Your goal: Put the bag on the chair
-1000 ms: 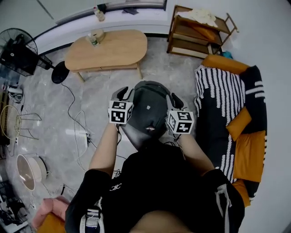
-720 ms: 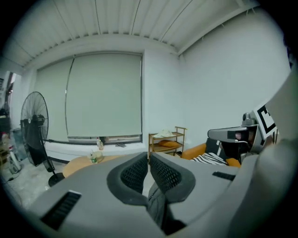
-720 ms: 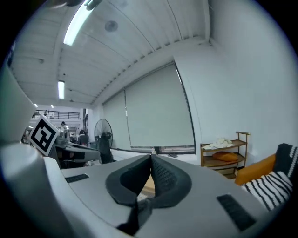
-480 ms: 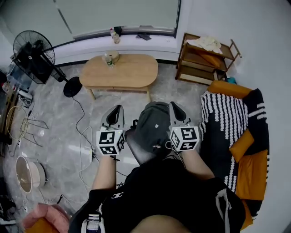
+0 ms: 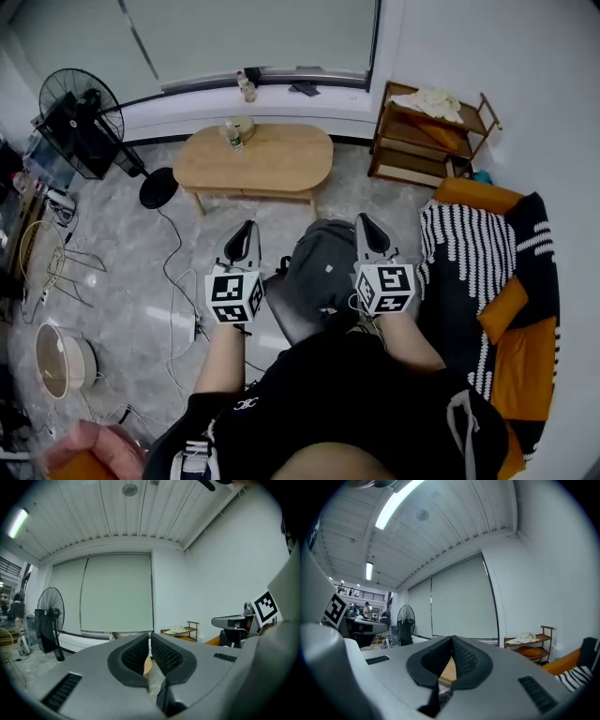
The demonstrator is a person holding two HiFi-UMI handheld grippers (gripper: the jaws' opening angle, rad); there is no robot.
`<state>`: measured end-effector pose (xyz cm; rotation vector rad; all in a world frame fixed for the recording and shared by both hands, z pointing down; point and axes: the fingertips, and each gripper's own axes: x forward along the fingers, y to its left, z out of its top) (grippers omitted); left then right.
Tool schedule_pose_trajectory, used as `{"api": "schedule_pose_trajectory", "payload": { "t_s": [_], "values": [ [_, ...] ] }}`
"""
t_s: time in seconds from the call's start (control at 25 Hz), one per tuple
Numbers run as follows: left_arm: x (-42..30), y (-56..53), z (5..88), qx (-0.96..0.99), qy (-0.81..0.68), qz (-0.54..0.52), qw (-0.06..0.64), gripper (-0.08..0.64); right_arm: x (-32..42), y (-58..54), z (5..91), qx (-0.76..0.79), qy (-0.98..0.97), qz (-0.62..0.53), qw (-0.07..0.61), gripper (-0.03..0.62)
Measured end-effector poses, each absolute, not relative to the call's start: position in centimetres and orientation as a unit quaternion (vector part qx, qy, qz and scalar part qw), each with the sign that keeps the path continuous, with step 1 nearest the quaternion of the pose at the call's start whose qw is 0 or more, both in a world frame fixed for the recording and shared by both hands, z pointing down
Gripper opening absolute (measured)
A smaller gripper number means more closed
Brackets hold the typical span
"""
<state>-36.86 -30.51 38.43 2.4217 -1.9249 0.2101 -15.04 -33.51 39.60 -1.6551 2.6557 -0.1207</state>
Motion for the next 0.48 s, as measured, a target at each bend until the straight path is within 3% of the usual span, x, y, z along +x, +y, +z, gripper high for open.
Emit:
{"api": "schedule_pose_trajectory", "payload": {
  "t_s": [0.48],
  "values": [
    [-36.0,-31.23,38.99,0.784,-0.614,0.086,0.013,0.032,-14.89,-33.17,40.16,-0.52,0.852,-0.048,0.014,0.011]
  ]
}}
